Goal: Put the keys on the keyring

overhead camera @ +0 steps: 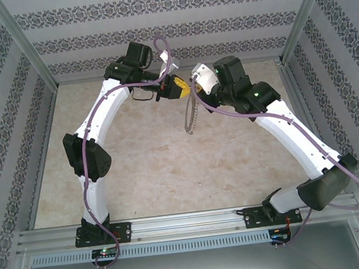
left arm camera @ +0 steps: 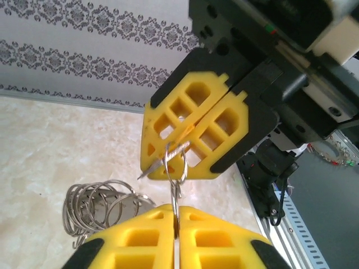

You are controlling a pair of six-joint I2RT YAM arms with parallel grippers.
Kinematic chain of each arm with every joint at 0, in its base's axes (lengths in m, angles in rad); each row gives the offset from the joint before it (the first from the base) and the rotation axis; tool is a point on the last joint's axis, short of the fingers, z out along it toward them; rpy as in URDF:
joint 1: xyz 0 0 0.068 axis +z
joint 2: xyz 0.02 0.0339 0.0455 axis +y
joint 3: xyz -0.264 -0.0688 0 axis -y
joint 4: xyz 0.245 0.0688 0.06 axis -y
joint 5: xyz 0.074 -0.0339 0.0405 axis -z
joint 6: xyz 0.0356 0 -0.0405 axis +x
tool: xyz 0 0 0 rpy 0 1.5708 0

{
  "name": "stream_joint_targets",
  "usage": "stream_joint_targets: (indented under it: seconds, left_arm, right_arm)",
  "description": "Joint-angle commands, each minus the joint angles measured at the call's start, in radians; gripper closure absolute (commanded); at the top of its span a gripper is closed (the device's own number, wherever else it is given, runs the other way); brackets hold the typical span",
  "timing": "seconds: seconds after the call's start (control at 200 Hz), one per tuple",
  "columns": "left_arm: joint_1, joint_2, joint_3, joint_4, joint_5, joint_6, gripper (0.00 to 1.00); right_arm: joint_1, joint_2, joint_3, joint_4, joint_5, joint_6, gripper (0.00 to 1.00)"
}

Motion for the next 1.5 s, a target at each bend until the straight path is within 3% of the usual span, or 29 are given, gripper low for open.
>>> stream_joint_targets:
  seconds: [0.0,0.145,0.32,0.55,0.854,1.079,1.219,1.364,1.494]
  left_arm:
    - [0.002,-0.026,-0.033,0.014,-0.027,-0.037,0.86]
    - [0.005,-0.033,-0.054,0.043,-0.043,-0.053,0.77]
    - [0.023,-0.070,-0.116,0.106,-0.063,-0.079,0.73]
    - [0.089,-0.219,-0.341,0.310,-0.118,-0.182,0.70]
    - [0.272,-0.453,-0.682,0.776,-0.328,-0.527,0.60]
    - [0.327,-0.467,-0.661,0.750,-0.492,-0.590,0.57]
    - [0.358,-0.489,-0.681,0.774,-0.523,-0.627,0.56]
    - [0.362,-0.500,-0.687,0.762,-0.529,-0.626,0.54]
    - [0.362,-0.504,-0.702,0.771,-0.521,-0.638,0.54]
  right_arm:
    - [-0.010,-0.002,0.070,0.102,0.115,0.018,1.00]
    - [-0.008,0.024,0.101,0.090,0.111,0.017,1.00]
    - [-0.006,0.080,0.152,0.039,0.117,0.002,1.00]
    - [-0.004,0.161,0.189,-0.015,0.126,-0.001,1.00]
    - [0.051,0.261,0.210,-0.033,0.050,0.065,1.00]
    - [0.155,0.429,0.314,-0.037,-0.004,0.105,1.00]
    - [0.191,0.496,0.388,-0.045,-0.058,0.129,1.00]
    - [0.178,0.514,0.326,0.006,-0.118,0.163,1.00]
    - [0.166,0.536,0.165,0.121,-0.132,0.194,1.00]
